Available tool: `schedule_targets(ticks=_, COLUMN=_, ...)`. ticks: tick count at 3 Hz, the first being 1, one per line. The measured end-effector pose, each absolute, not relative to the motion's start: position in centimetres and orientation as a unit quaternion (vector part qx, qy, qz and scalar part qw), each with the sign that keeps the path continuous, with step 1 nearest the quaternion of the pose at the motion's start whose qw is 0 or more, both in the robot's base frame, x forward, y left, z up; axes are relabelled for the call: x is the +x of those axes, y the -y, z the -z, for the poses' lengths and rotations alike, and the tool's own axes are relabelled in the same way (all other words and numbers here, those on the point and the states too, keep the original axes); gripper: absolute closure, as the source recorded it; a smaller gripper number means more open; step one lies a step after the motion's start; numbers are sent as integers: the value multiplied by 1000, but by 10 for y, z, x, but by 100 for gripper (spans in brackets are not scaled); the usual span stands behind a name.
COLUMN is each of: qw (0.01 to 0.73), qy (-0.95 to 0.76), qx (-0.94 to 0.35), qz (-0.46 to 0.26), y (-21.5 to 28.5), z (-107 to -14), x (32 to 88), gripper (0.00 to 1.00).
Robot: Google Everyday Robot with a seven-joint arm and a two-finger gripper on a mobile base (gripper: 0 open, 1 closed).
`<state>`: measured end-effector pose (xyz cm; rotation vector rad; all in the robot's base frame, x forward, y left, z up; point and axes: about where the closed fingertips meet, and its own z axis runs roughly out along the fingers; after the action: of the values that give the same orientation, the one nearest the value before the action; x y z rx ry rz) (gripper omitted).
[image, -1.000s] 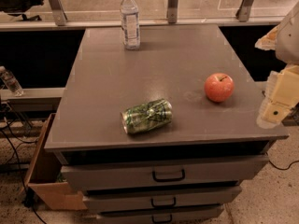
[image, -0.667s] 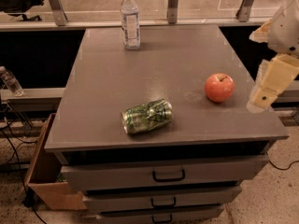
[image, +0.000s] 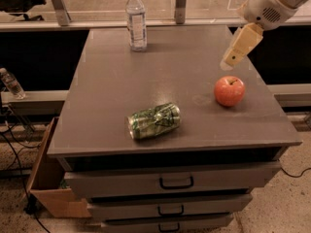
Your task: Move blue plastic bottle near green can
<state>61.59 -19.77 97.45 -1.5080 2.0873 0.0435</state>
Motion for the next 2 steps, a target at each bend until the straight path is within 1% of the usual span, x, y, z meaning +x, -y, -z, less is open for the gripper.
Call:
schedule_targets(ticks=1, qw=349, qy=-772, qx=-530, qz=-33, y=159, z=-994, x=689, gripper=0)
schedule_targets(ticks=2, qw=345, qy=-773, qx=-532, qz=-34, y=159, z=-991, x=687, gripper=0)
